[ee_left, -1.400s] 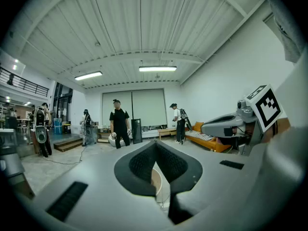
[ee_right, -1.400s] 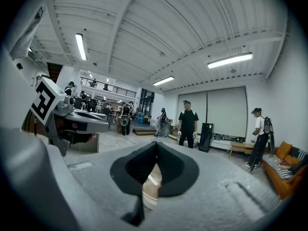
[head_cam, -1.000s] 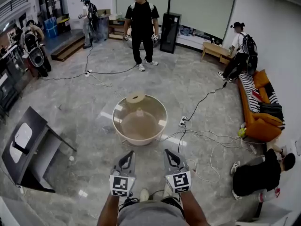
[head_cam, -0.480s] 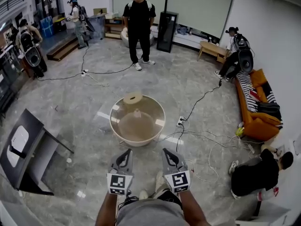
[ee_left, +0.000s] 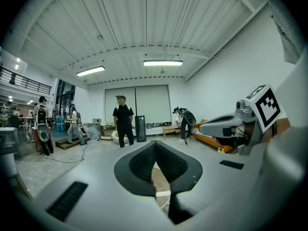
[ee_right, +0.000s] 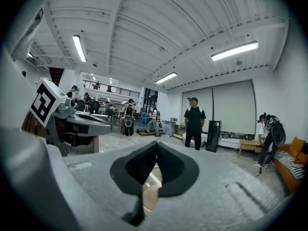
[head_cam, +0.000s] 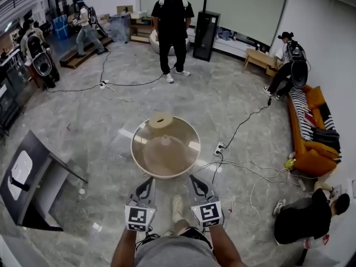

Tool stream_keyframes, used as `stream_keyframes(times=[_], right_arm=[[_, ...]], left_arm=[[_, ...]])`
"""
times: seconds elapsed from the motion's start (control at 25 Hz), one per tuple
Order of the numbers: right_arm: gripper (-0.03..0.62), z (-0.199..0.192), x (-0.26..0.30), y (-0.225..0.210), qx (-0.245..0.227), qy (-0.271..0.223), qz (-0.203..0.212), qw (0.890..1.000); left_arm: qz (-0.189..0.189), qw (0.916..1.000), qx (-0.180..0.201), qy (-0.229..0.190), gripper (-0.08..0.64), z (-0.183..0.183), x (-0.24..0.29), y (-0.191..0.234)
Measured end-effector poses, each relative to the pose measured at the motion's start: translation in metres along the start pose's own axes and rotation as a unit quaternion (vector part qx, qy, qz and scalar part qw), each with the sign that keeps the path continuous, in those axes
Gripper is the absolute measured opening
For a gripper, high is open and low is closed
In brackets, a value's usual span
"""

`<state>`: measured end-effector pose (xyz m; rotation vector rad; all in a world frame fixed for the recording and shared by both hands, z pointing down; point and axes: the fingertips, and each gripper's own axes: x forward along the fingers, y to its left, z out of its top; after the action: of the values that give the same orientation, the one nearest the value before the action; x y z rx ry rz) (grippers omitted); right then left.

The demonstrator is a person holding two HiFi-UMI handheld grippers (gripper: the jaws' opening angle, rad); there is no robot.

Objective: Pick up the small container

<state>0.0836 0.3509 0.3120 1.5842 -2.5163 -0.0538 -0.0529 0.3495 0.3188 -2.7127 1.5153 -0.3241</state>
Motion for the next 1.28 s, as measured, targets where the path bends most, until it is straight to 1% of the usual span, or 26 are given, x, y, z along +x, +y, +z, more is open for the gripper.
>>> stream_keyframes(times=[0.16,0.4,0.68,1.0,1.16,1.28], right_arm=[[0.002,-0.010,0.045,-0.033,0.008,0.011,0.006,1.000],[0.002,-0.011,0.118,-0.085,0.027,0.018,0.021,0.999],[0.002,-0.028,0.190,-0.133,0.044,0.031,0.038,0.998],[0.002,-0.060,0.267,-0.159,0.057,0.062,0.071,0.994],[0.002,-0.073,0.295,-0.173,0.062,0.067,0.083,0.992],[0.002,-0.090,0.313,-0.181,0.069,0.077,0.085,0.991]], left_arm=[[0.007,0.9999,-0.004,0.011,0.017,0.002,0.051,0.022],[0.011,0.9995,-0.012,0.026,0.017,0.008,0.135,0.050],[0.017,0.9983,-0.022,0.050,0.017,-0.001,0.214,0.073],[0.033,0.9951,-0.043,0.082,0.017,-0.033,0.282,0.108],[0.041,0.9943,-0.045,0.088,0.017,-0.041,0.310,0.120],[0.041,0.9940,-0.044,0.092,0.017,-0.052,0.330,0.127]])
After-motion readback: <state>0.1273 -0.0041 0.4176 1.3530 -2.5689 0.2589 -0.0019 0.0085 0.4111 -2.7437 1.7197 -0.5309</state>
